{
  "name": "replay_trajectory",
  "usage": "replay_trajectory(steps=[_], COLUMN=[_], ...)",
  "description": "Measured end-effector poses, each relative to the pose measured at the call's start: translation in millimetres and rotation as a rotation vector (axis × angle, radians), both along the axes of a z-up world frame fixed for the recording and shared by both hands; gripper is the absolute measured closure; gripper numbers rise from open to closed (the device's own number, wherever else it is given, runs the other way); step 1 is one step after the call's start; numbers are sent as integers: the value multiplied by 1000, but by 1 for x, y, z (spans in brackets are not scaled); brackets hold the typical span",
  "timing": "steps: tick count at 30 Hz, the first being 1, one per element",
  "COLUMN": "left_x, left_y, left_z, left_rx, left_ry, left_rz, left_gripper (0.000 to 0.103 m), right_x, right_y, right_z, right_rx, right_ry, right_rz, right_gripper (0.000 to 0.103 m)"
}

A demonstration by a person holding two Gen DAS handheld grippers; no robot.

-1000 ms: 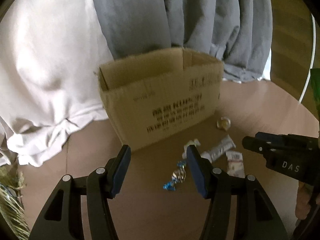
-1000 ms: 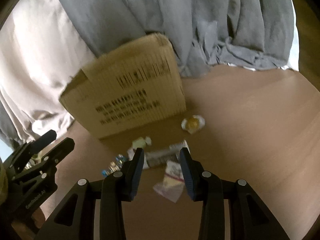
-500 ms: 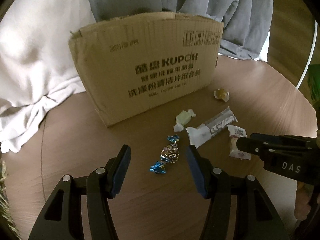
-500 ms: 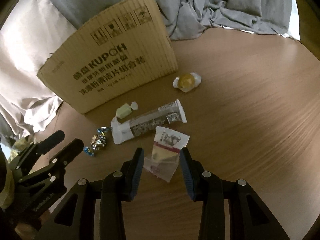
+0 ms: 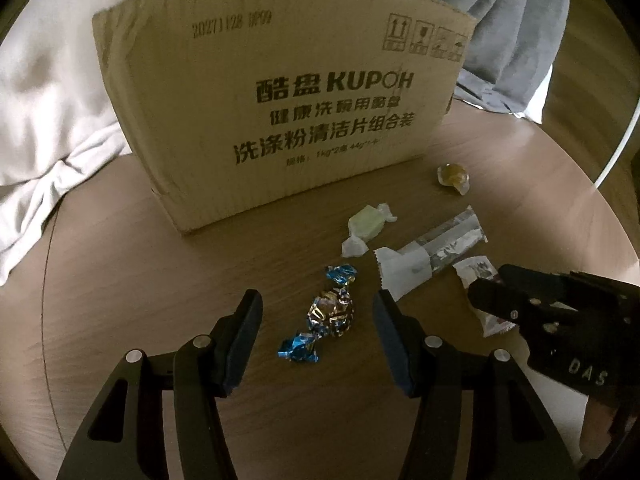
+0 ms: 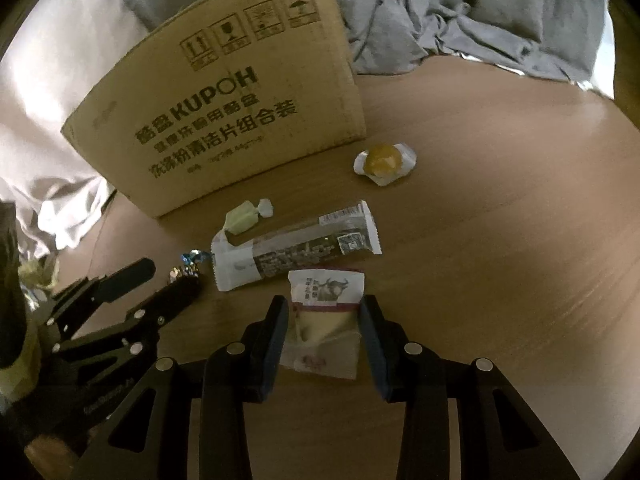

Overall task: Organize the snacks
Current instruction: 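Grasp a blue-wrapped candy with the left tool while the right tool grasps a bread bag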

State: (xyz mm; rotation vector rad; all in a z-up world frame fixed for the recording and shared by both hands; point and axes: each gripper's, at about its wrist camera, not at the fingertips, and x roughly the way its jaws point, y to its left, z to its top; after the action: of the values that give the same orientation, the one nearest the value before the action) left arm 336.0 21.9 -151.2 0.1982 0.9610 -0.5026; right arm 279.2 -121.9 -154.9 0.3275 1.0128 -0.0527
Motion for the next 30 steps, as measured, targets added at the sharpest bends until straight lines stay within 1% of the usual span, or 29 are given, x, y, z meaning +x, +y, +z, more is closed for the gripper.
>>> replay_trajectory(steps=[1,3,7,9,10,11,16,22,30], left_x=[1,2,4,5,5,5,-2,-20,-46], left_y=[0,-1,-1,-1,-1,-1,-1,0,-3], left_z=[-1,-3,-6,-6,-6,-6,-3,16,51], left_rx=[-2,-2,-2,-3,-4,-4,-13,-30,-75], left_ry=[2,11,15,16,17,18,12,-20,-65], left_rz=[1,6,15,21,23,27,41,69,104], left_gripper=[47,56,60,73,77,78,78,78,78], right_x=[1,2,3,2,2,1,-1,-7,-23], right_y=[2,7,17,19,18,17,11,7,5], right_z=[0,0,0,0,1,1,1,7,38], right_rx=[-13,-43,-108,-121,-121,-121,-101,-79,-80], right_ry=[-2,-5,-8,-10,-12,-12,-10,-22,-106], right_rz=[10,28,64,73,75,73,73,91,143], right_gripper=[65,65,65,66,67,70,71,71,71])
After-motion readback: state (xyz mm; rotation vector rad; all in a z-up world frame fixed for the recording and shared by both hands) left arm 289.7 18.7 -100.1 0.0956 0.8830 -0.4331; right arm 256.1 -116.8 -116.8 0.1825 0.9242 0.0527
